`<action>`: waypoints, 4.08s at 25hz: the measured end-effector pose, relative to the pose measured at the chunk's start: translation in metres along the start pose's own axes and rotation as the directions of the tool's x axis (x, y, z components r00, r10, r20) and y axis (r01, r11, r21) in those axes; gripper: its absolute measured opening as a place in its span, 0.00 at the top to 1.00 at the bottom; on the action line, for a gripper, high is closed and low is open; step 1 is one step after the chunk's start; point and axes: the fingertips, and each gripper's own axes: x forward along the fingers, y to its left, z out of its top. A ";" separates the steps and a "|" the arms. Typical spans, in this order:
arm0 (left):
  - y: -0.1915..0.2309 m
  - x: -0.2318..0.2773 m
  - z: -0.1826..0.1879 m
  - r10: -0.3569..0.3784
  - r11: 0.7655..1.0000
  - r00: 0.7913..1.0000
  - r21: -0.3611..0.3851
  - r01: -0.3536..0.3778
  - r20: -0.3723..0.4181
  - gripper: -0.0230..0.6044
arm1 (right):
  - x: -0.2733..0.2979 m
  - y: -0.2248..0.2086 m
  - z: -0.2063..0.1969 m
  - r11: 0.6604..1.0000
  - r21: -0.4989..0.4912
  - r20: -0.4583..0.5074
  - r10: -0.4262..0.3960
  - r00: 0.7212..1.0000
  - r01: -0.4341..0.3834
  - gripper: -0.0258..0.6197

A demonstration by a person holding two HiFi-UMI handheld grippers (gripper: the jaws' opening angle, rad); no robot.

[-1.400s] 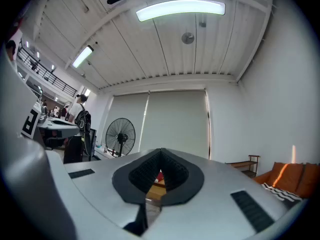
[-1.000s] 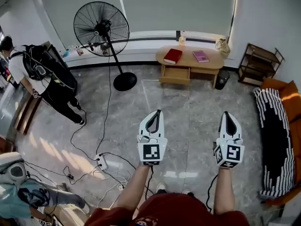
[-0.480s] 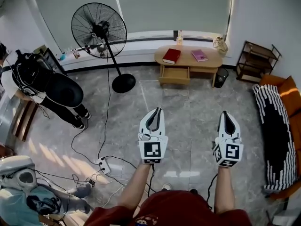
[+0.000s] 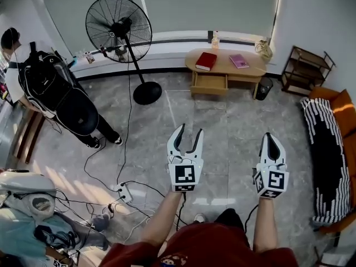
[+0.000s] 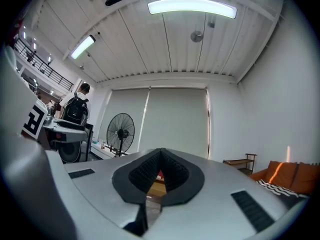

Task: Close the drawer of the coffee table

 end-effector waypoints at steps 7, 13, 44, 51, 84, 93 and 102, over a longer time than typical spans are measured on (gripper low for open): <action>0.002 0.034 -0.015 -0.024 0.999 1.000 0.030 0.024 -0.008 0.64 | 0.035 -0.011 -0.018 1.000 0.016 -0.025 -0.014 1.000 0.015 0.97; 0.003 0.071 -0.024 -0.001 1.000 1.000 0.031 0.001 -0.012 0.64 | 0.078 -0.028 -0.033 1.000 0.026 -0.025 0.006 1.000 -0.006 0.97; -0.074 0.336 -0.046 0.028 1.000 0.997 0.013 -0.027 -0.078 0.64 | 0.287 -0.231 -0.103 0.996 0.089 -0.064 0.021 0.998 -0.016 0.97; -0.071 0.364 -0.048 0.029 1.000 0.997 0.013 -0.028 -0.067 0.64 | 0.313 -0.238 -0.105 0.996 0.088 -0.056 0.024 0.998 -0.019 0.97; 0.127 0.668 -0.134 -0.015 0.999 0.996 -0.041 0.011 -0.088 0.64 | 0.662 -0.177 -0.122 0.999 -0.039 -0.143 0.013 0.990 -0.019 0.97; 0.102 0.743 -0.134 -0.024 1.000 0.997 -0.015 0.023 -0.079 0.64 | 0.724 -0.222 -0.142 0.999 -0.019 -0.131 0.042 0.990 -0.045 0.97; 0.056 0.823 -0.111 0.048 0.999 0.996 -0.021 -0.050 -0.074 0.64 | 0.789 -0.316 -0.148 0.995 -0.018 -0.102 0.096 0.990 -0.098 0.97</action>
